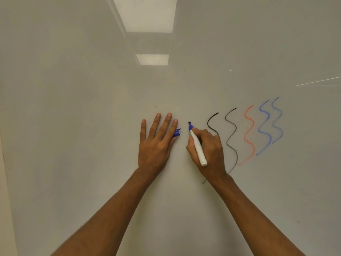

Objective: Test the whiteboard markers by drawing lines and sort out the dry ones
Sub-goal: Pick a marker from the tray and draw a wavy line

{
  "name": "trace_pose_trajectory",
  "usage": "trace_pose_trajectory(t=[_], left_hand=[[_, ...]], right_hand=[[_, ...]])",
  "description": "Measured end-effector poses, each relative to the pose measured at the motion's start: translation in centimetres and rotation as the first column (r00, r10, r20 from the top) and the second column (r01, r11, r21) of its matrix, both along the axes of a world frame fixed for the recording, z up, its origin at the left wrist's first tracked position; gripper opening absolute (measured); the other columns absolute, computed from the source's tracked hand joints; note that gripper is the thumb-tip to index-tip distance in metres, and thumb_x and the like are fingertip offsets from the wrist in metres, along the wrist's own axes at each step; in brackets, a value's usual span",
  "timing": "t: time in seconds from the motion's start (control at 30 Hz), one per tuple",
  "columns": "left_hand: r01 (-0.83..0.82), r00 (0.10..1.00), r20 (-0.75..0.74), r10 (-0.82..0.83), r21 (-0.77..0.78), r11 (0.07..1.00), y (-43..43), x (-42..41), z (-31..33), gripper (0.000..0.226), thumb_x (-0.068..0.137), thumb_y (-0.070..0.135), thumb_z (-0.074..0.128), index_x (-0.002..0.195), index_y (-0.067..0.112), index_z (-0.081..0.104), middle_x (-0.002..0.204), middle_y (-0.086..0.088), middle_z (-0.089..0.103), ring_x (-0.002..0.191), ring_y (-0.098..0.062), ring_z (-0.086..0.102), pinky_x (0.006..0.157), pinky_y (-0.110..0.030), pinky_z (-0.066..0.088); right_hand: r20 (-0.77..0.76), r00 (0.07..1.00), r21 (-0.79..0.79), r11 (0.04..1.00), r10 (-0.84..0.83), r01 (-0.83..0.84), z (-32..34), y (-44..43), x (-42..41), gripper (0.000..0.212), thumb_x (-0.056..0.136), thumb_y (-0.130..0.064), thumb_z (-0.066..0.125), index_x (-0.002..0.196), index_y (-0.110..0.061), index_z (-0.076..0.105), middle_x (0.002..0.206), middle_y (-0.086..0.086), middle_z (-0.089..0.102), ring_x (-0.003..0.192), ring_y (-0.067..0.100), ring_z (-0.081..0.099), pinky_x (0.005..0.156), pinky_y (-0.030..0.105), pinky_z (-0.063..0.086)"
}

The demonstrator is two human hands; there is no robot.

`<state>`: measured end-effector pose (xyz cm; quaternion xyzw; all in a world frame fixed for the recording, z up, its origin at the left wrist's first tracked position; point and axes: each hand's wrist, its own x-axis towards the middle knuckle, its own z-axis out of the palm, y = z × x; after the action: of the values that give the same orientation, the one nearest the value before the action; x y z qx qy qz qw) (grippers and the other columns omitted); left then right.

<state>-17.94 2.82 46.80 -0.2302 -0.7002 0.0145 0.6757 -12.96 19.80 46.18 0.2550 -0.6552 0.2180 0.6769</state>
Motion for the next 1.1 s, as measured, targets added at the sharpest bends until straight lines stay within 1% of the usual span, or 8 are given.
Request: trace_pose_trajectory(t=[0.23,0.43,0.67,0.73,0.8,0.87,1.0,1.1], left_hand=[[0.01,1.0,-0.012,-0.01,0.006,1.0,0.0,-0.1,-0.4,0.052,0.104,0.039,0.038,0.149,0.013,0.036,0.156,-0.009,0.031,0.146,-0.032,0.024,0.118,-0.056,0.014],[0.017,0.999,-0.027,-0.016,0.007,1.0,-0.2,-0.3,-0.4,0.051,0.104,0.038,0.042,0.148,0.014,0.038,0.155,-0.009,0.033,0.146,-0.032,0.025,0.118,-0.056,0.016],[0.021,1.0,-0.019,-0.021,0.019,1.0,0.1,0.0,-0.1,0.048,0.103,0.035,0.048,0.146,0.014,0.044,0.153,-0.009,0.038,0.144,-0.033,0.029,0.117,-0.057,0.019],[0.012,1.0,0.0,-0.012,0.018,1.0,0.2,0.4,0.0,0.048,0.102,0.035,0.048,0.146,0.013,0.044,0.153,-0.01,0.039,0.144,-0.034,0.03,0.116,-0.058,0.021],[-0.007,1.0,0.016,0.007,0.013,1.0,0.2,0.8,-0.1,0.047,0.103,0.035,0.045,0.145,0.012,0.045,0.152,-0.011,0.04,0.143,-0.034,0.032,0.115,-0.059,0.023],[-0.021,0.999,0.027,0.021,-0.004,1.0,0.1,1.2,-0.5,0.047,0.103,0.035,0.044,0.144,0.011,0.046,0.151,-0.011,0.041,0.142,-0.034,0.033,0.115,-0.059,0.023],[-0.004,0.998,0.056,0.007,-0.049,0.999,0.1,2.2,-3.2,0.049,0.102,0.035,0.044,0.144,0.011,0.045,0.151,-0.011,0.042,0.141,-0.033,0.035,0.116,-0.057,0.018],[0.01,0.996,0.086,-0.005,-0.053,0.999,-0.5,2.9,-5.9,0.05,0.101,0.035,0.045,0.144,0.011,0.045,0.151,-0.011,0.041,0.141,-0.033,0.035,0.116,-0.057,0.016]], right_hand=[[0.036,0.999,-0.221,0.975,0.041,-0.032,-4.2,0.5,0.7,0.018,0.086,-0.02,0.056,0.103,-0.016,0.05,0.071,0.005,0.058,0.055,0.014,0.05,0.051,0.029,0.047],[0.047,0.999,0.014,1.0,-0.018,0.017,-7.2,0.9,0.9,0.019,0.084,-0.015,0.058,0.101,-0.01,0.05,0.071,0.008,0.058,0.061,0.012,0.049,0.058,0.025,0.044],[0.116,0.993,-0.184,0.983,0.002,0.02,-10.4,1.1,1.8,0.01,0.084,-0.016,0.056,0.091,-0.009,0.055,0.068,0.004,0.055,0.053,0.014,0.049,0.055,0.018,0.041],[0.141,0.99,-0.141,0.989,-0.018,0.038,-11.3,0.8,2.0,0.012,0.081,-0.009,0.06,0.091,-0.011,0.053,0.065,0.004,0.054,0.053,0.013,0.047,0.053,0.02,0.04],[0.163,0.984,0.0,0.997,-0.071,0.072,-11.8,0.6,2.1,0.024,0.074,-0.002,0.066,0.092,-0.012,0.053,0.065,0.003,0.054,0.055,0.011,0.046,0.055,0.02,0.039],[0.164,0.976,0.134,0.984,-0.143,0.121,-11.9,0.7,2.2,0.021,0.074,-0.003,0.067,0.092,-0.009,0.059,0.067,0.001,0.055,0.058,0.011,0.048,0.058,0.02,0.036],[0.161,0.968,0.193,0.968,-0.19,0.158,-11.4,0.8,3.0,0.024,0.089,-0.029,0.057,0.108,-0.014,0.057,0.076,0.002,0.063,0.06,0.014,0.053,0.057,0.025,0.041],[0.178,0.958,0.249,0.952,-0.225,0.177,-11.7,0.8,3.6,0.033,0.086,-0.034,0.067,0.111,-0.018,0.052,0.082,0.005,0.063,0.061,0.016,0.055,0.059,0.025,0.045]])
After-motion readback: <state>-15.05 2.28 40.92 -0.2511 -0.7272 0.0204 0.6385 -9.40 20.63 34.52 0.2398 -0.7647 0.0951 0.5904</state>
